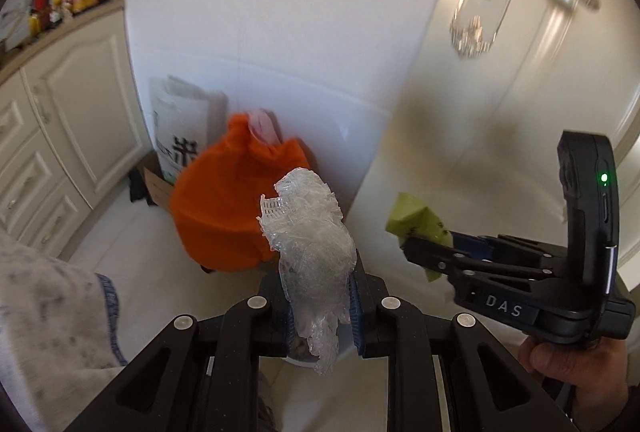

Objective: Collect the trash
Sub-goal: 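Open both tools over the bin to drop the wrap and bag, then return both tools from the bin to the table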

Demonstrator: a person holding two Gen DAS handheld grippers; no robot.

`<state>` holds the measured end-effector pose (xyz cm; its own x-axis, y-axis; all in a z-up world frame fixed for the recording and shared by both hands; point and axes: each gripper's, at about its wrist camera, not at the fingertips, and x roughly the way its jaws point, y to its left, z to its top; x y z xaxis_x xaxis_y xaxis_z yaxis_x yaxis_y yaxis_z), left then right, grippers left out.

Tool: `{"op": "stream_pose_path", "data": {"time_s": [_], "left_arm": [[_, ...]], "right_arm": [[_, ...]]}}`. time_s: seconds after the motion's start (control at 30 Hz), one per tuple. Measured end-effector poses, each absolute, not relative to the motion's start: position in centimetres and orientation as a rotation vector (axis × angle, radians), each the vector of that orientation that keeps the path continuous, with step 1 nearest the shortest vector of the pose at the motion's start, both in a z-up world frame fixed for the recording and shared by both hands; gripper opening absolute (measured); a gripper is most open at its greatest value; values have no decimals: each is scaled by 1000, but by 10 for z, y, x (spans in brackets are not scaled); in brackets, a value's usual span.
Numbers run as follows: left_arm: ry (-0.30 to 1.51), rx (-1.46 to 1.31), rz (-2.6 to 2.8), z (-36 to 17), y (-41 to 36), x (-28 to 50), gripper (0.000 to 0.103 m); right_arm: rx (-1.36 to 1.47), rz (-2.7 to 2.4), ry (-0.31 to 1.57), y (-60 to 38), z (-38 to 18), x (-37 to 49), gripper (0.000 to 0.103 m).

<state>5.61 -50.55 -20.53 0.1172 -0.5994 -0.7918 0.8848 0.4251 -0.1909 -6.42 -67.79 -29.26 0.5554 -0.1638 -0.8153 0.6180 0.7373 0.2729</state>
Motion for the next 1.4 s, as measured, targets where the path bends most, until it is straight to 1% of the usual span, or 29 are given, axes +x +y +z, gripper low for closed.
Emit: {"op": "stream_pose_path", "data": {"time_s": [0.13, 0.17, 0.2, 0.23, 0.27, 0.3, 0.33, 0.37, 0.4, 0.5, 0.53, 0.57, 0.73, 0.77, 0.83, 0.97, 1.23, 1.4], "left_arm": [[1019, 406, -1130, -234, -546, 67, 19], [1046, 413, -1129, -244, -557, 72, 20], [1068, 424, -1130, -253, -566, 76, 22], [1087, 442, -1130, -260, -577, 79, 33], [1109, 470, -1124, -270, -591, 81, 42], [1117, 488, -1112, -275, -598, 82, 59], [1116, 504, -1091, -279, -600, 83, 69], [1117, 510, -1083, -281, -603, 84, 72], [1115, 515, -1114, -282, -607, 85, 73], [1090, 514, -1088, -278, -602, 89, 85], [1075, 511, -1078, -274, -602, 90, 87], [1064, 511, -1067, -270, -598, 91, 88], [986, 496, -999, -244, -580, 90, 95], [971, 487, -992, -239, -562, 86, 96], [932, 460, -979, -225, -550, 83, 101], [869, 418, -966, -197, -526, 78, 101], [749, 318, -922, -136, -450, 70, 102], [684, 250, -869, -107, -356, 61, 102]], "right_arm": [[626, -501, 913, -692, -319, -56, 38], [634, -506, 922, -696, -325, -54, 42], [642, -509, 925, -698, -330, -53, 45], [650, -512, 930, -701, -336, -53, 55], [657, -521, 944, -704, -342, -52, 64], [661, -529, 952, -705, -346, -53, 68], [671, -544, 965, -707, -352, -54, 71], [684, -548, 966, -709, -355, -57, 78], [695, -555, 963, -709, -356, -59, 81], [701, -589, 962, -708, -356, -64, 92], [705, -599, 962, -707, -356, -65, 101], [706, -604, 960, -705, -356, -66, 103], [707, -607, 957, -695, -347, -65, 103], [704, -609, 951, -693, -343, -64, 103], [702, -610, 938, -688, -336, -62, 103], [677, -591, 906, -672, -313, -56, 103], [559, -514, 815, -621, -242, -33, 103], [488, -455, 762, -586, -204, -14, 103]]}}
